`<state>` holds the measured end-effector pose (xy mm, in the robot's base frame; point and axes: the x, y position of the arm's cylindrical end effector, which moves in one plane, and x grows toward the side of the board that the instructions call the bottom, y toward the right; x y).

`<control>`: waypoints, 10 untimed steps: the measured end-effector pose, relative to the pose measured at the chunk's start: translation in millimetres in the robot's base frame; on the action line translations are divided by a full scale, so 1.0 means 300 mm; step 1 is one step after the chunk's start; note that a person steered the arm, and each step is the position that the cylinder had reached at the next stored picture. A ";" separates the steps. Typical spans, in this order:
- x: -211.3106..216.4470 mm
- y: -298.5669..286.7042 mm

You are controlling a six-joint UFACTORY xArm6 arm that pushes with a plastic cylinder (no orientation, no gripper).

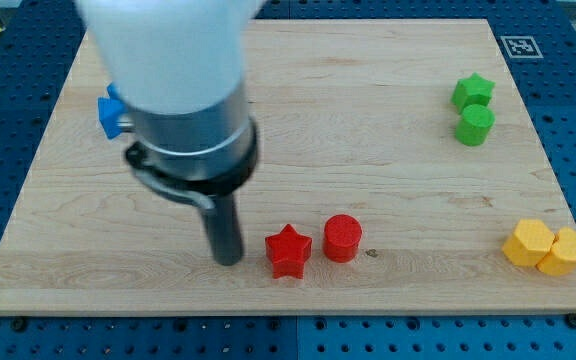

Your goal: Move the red block to the bottom right

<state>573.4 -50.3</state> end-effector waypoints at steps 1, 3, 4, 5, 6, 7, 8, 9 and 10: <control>0.006 0.075; 0.039 0.090; 0.039 0.152; 0.037 0.253; 0.024 0.329; 0.023 0.422; 0.022 0.506; 0.022 0.594; 0.023 0.613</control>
<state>580.3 133.4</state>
